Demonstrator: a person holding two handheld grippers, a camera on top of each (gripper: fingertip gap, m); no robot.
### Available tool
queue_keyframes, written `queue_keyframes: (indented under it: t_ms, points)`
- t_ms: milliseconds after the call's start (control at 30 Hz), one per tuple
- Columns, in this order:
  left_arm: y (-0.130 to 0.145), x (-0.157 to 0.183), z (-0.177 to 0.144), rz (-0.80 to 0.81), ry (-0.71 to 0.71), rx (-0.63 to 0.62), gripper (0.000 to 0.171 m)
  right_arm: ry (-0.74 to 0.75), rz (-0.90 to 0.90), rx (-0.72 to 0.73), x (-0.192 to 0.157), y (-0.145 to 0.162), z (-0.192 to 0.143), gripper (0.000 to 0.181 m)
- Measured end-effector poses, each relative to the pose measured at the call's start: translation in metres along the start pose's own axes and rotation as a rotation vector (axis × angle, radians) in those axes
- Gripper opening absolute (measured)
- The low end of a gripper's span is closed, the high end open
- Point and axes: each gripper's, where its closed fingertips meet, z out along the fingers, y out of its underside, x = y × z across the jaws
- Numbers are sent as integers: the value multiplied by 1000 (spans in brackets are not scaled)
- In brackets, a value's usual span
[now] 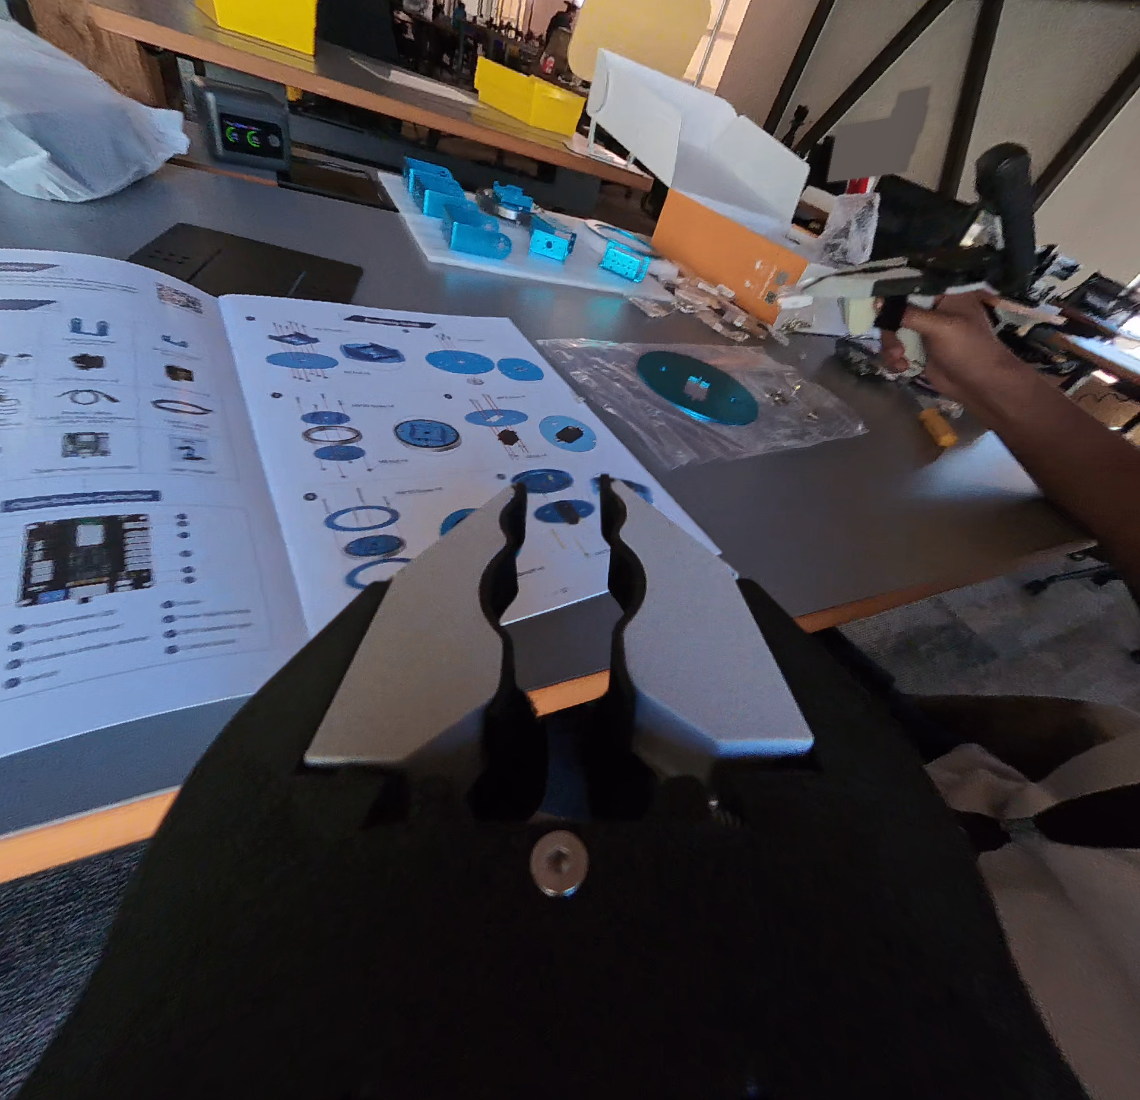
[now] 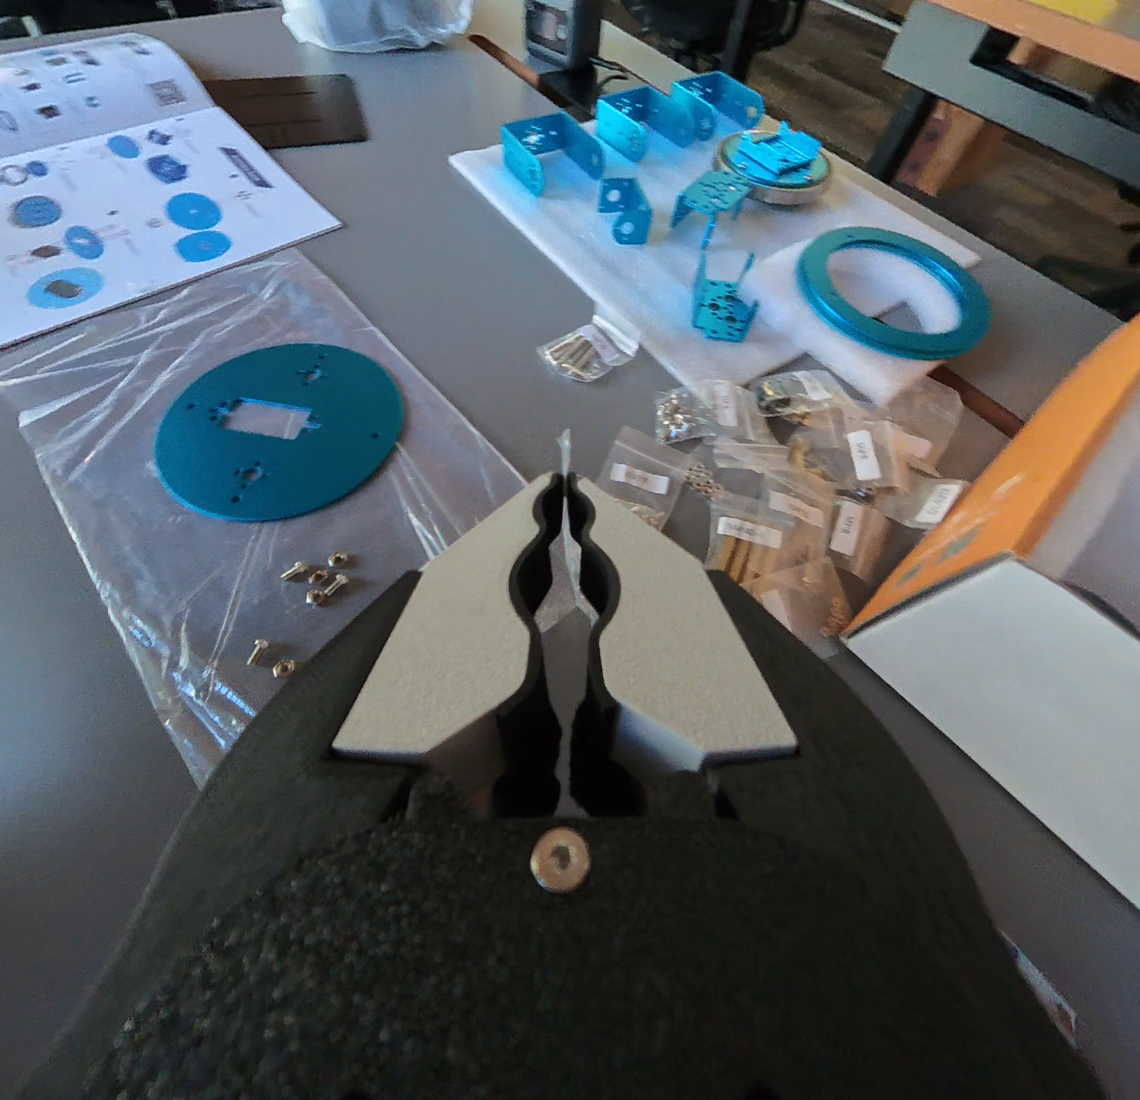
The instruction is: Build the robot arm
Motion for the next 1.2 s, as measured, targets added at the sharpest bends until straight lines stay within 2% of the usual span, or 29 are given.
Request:
queue_keyframes:
  t_ms: [133, 200, 300, 400, 467, 533, 600, 633, 700, 767, 867, 967, 1033, 1100, 1200]
  points:
    - [4, -16, -10, 119, -95, -26, 23, -32, 97, -83, 3, 2, 6, 0]
    - [4, -13, -10, 152, -95, -29, 22, -16, 99, -165, 8, 3, 16, 0]
    - [7, -1, -4, 152, -53, -20, 23, 76, 49, -194, 31, -13, 33, 0]
    - [14, 6, 4, 138, -20, -26, 22, 101, 149, -264, 60, -11, 57, 0]
    - [18, 11, 7, 107, 6, -35, 22, 209, 135, -313, 88, -4, 66, 0]
    - [20, 14, 7, 76, 20, -35, 22, 390, 19, -389, 118, 5, 62, 0]
    - [18, 12, 5, 59, 11, -32, 22, 441, 5, -403, 122, 8, 61, 0]
    - [18, 10, 4, 52, 0, -38, 23, 428, 48, -413, 117, 12, 60, 3]
    - [21, 5, 4, 32, -22, -78, 23, 377, 103, -484, 99, 26, 56, 26]
    - [22, 1, 5, 20, -43, -99, 23, 348, 113, -457, 84, 27, 47, 32]
    - [18, 2, 9, 16, -32, -87, 22, 218, 216, -336, 54, 17, 23, 39]
    - [16, 5, 17, 14, -11, -93, 22, 77, 299, -182, 21, 3, -15, 45]
    - [13, 6, 24, 26, -5, -101, 23, 35, 327, -83, -1, 2, -47, 46]
    - [8, 6, 32, 40, -5, -108, 22, 85, 317, 8, -14, 8, -84, 43]
    - [-3, 6, 47, 57, -1, -120, 22, 202, 317, 70, -32, 34, -134, 38]
